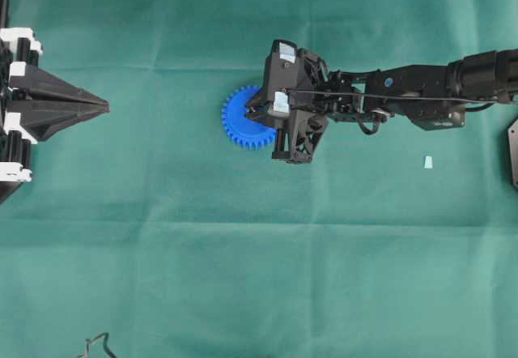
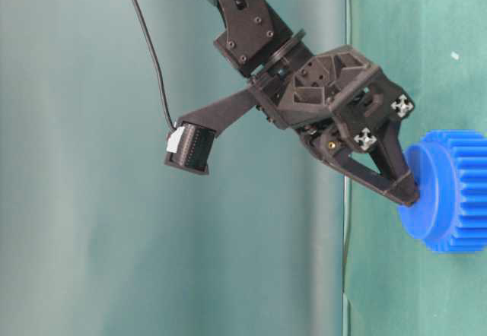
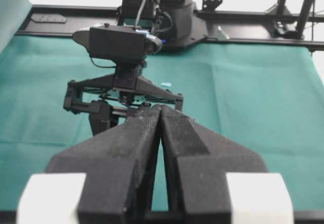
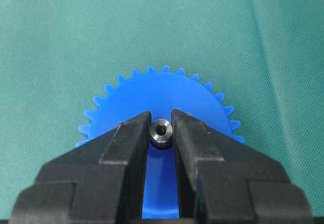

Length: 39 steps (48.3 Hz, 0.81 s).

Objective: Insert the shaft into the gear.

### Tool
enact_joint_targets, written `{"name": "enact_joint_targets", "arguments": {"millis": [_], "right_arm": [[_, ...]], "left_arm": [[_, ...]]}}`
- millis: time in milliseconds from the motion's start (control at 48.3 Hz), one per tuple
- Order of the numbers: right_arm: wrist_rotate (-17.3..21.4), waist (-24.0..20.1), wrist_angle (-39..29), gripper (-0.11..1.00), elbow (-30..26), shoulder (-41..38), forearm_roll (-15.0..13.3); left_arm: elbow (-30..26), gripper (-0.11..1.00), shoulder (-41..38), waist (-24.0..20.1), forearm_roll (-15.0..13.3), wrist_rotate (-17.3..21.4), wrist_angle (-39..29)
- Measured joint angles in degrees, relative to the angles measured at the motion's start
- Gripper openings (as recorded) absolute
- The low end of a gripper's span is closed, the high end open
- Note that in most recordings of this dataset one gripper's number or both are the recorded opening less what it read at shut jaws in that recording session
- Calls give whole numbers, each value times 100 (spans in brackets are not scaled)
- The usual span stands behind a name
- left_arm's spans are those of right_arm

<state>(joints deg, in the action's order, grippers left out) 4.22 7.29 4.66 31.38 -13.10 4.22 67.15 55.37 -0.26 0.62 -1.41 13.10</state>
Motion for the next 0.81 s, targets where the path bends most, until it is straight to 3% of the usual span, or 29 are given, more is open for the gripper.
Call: {"name": "enact_joint_targets", "arguments": {"millis": [124,290,414,600,807], "right_arm": [[0,0,-35,22,0,0,0],[26,0,-9,68,0,0,79],[18,0,88,95,0,0,97],[0,-18,53,96,9,281,97],[9,-9,-360,96,18,1204,-35]], "left_arm": [[-9,0,0,0,0,0,0],[0,0,0,-9,9,0,0],[0,0,0,-9,9,9,9],[0,0,9,-9,9,0,0],[0,0,0,-9,0,9,0]]}}
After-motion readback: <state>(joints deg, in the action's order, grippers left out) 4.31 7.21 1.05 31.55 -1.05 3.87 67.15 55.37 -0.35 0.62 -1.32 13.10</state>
